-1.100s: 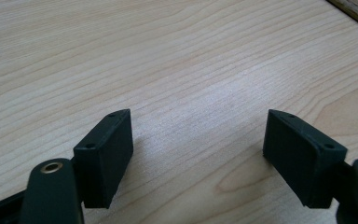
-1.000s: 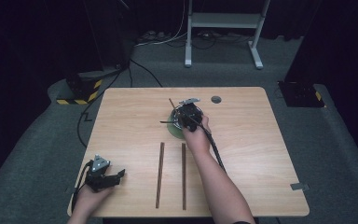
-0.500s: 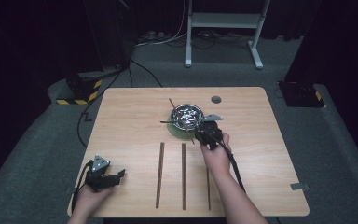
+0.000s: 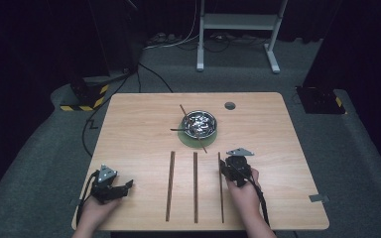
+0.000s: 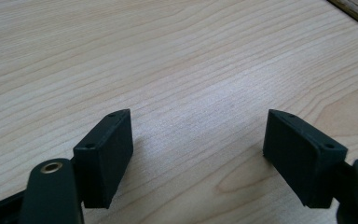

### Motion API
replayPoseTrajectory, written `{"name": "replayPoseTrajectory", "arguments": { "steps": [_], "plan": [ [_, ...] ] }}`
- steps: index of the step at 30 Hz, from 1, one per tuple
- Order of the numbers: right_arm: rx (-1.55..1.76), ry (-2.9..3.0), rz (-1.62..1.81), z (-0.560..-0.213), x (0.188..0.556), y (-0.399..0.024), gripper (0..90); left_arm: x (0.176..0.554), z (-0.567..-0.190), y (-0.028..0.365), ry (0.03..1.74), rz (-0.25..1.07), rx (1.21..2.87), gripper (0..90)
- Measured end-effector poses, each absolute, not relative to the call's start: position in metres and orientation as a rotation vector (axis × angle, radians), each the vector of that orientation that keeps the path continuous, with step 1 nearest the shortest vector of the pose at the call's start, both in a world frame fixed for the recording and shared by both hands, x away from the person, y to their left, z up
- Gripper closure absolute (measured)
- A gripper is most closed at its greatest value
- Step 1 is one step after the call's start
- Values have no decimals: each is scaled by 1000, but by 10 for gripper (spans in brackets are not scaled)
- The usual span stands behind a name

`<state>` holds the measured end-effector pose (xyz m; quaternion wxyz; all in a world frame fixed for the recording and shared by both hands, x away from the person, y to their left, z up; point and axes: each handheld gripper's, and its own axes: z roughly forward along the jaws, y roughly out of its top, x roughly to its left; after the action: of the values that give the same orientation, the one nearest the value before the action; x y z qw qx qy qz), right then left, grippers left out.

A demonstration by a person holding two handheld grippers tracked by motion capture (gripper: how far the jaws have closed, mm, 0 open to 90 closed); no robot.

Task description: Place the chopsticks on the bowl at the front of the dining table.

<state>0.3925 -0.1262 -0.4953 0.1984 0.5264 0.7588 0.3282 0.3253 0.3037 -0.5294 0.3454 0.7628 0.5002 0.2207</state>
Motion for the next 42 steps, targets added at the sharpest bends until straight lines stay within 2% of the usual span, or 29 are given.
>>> {"name": "replayPoseTrajectory", "arguments": {
  "steps": [10, 24, 29, 32, 42],
  "plan": [
    [1500, 2161, 917, -505, 370, -120, 689, 328, -530, 300, 1295, 563, 1997, 170],
    [1476, 2171, 835, -510, 369, -110, 652, 327, -530, 299, 1317, 575, 1991, 155],
    [1459, 2171, 812, -512, 366, -112, 711, 327, -530, 299, 1308, 572, 1993, 163],
    [1450, 2170, 793, -512, 365, -113, 799, 327, -530, 299, 1308, 572, 1994, 166],
    [1454, 2165, 730, -510, 375, -130, 837, 327, -530, 299, 1298, 565, 1995, 172]
  ]
}}
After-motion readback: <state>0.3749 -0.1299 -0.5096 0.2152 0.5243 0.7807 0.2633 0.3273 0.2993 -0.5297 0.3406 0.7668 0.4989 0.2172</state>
